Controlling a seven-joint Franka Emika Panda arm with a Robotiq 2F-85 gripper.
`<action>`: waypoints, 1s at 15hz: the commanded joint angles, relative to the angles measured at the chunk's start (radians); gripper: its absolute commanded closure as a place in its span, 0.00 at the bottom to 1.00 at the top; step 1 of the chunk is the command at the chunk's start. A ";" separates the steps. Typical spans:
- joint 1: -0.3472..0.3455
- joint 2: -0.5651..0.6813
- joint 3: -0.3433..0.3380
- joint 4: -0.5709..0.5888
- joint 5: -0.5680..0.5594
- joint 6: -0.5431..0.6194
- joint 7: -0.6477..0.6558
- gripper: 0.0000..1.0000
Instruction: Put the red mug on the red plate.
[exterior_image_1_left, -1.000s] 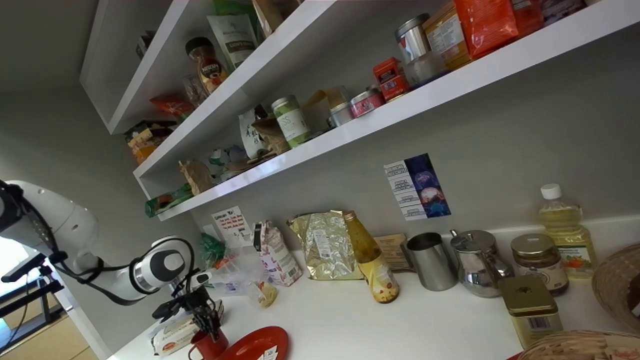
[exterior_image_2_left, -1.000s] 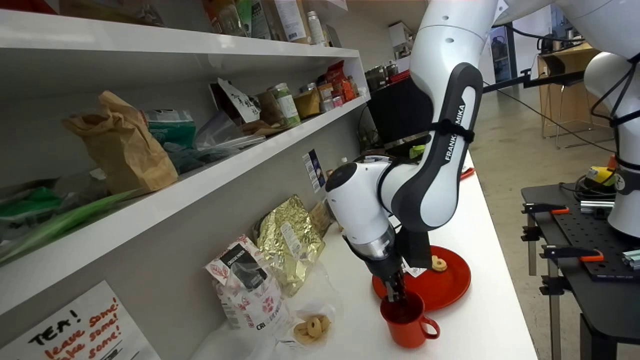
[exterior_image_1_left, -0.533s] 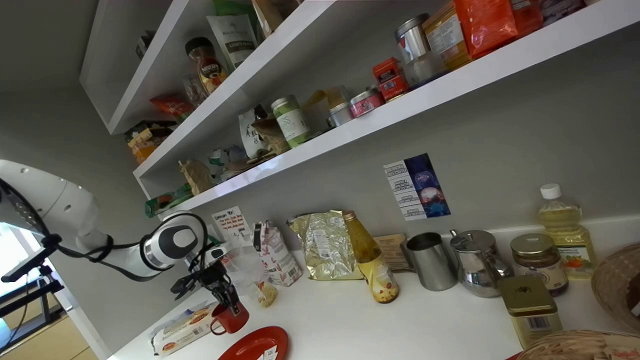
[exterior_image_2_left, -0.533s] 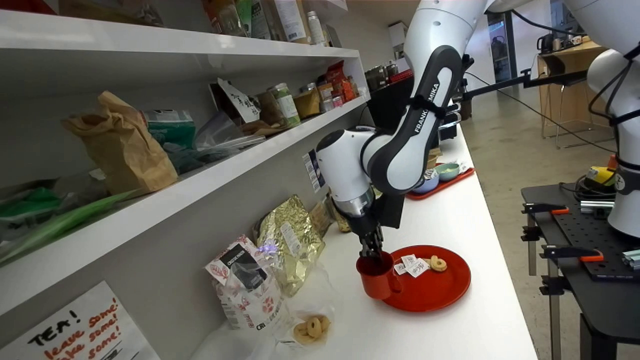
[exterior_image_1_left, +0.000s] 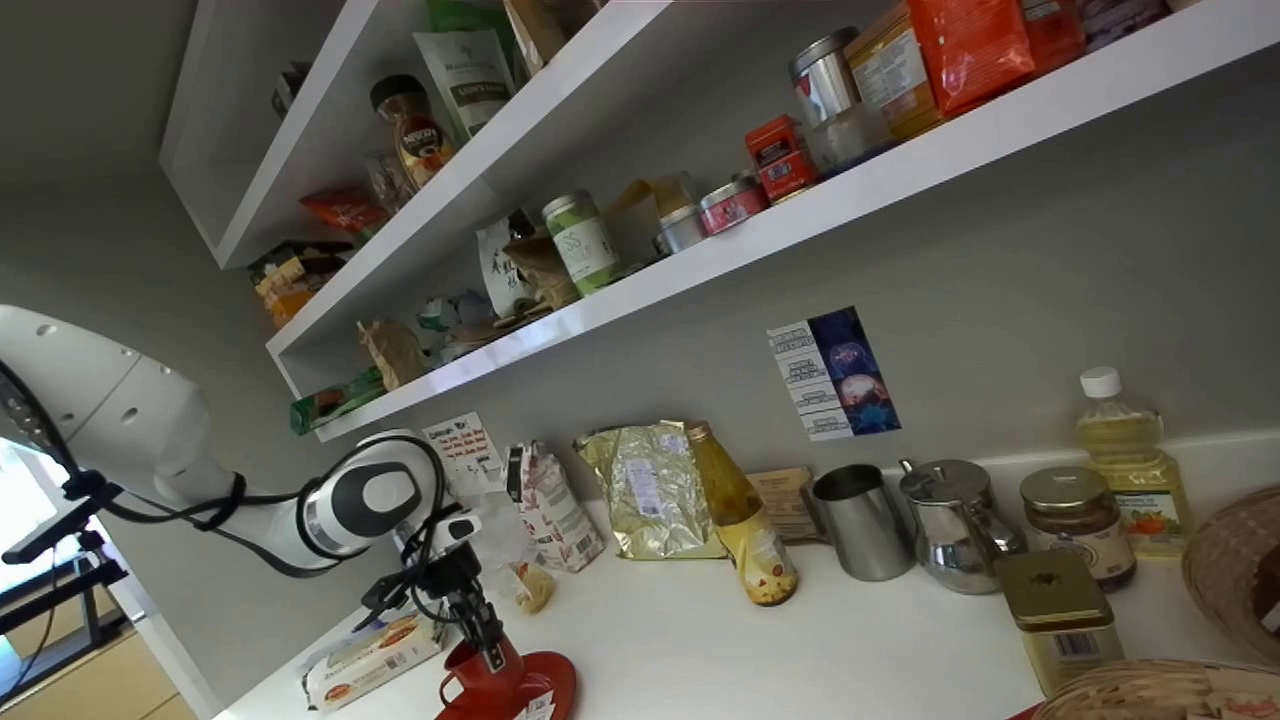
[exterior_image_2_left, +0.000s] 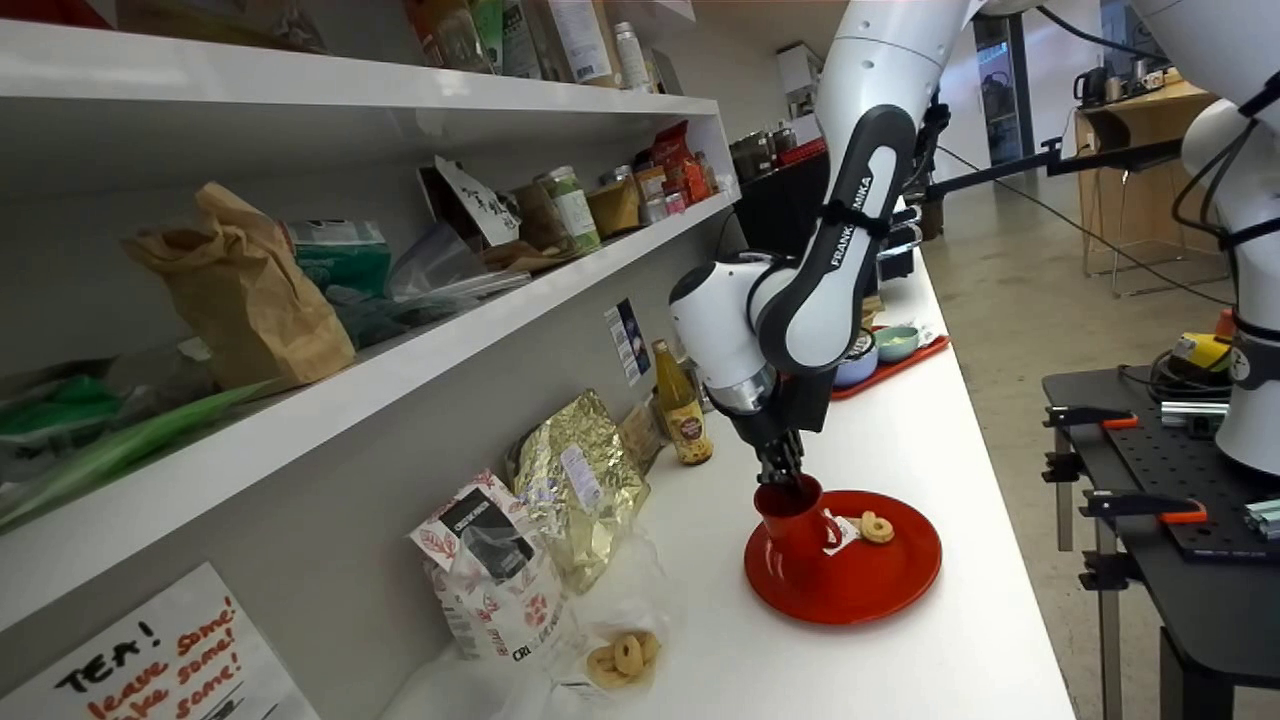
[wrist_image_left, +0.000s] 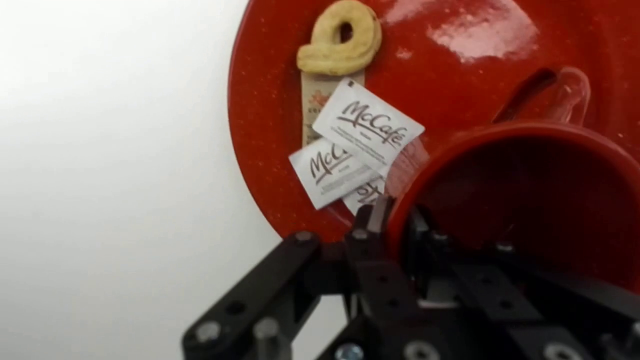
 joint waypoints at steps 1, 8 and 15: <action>-0.019 -0.026 -0.002 -0.068 0.015 0.011 -0.035 0.98; -0.022 -0.022 0.007 -0.071 0.043 0.028 -0.017 0.98; -0.009 -0.011 0.032 -0.075 0.079 0.034 -0.020 0.98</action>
